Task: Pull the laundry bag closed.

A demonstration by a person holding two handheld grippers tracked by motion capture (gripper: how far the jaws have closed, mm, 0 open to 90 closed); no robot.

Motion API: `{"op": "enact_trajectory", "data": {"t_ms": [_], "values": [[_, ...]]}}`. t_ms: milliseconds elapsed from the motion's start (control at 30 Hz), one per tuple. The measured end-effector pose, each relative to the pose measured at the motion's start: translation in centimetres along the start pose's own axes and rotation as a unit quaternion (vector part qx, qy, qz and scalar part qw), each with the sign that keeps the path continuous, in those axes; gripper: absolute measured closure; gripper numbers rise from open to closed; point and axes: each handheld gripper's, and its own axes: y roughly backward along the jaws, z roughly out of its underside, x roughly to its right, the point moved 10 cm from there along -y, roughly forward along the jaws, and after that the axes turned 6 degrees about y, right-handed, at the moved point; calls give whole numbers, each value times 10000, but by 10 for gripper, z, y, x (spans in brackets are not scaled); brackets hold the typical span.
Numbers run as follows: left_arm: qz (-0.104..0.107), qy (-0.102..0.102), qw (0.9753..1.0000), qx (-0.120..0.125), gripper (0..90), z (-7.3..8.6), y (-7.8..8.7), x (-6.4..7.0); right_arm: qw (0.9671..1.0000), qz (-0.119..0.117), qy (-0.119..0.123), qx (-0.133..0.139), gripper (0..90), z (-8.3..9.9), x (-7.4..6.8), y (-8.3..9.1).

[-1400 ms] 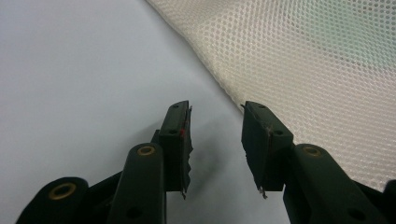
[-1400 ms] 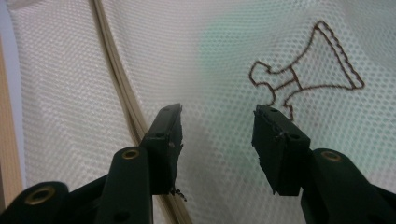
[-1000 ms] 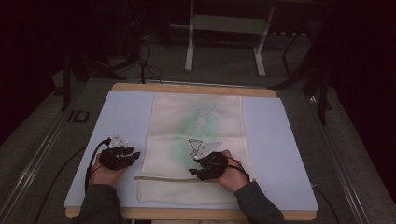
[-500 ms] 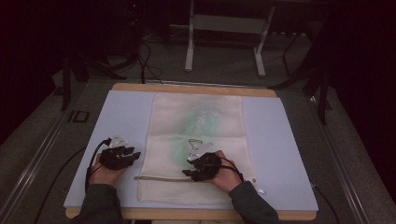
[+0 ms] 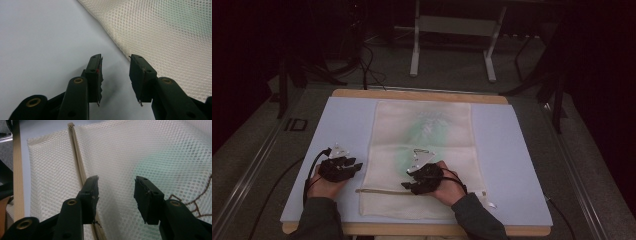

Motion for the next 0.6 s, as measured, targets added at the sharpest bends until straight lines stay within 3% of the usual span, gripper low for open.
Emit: {"op": "enact_trajectory", "data": {"t_ms": [600], "values": [[15,4,10000,1,616,0,0,0,9998,-167,98,24,540,-12,-7,-15]]}}
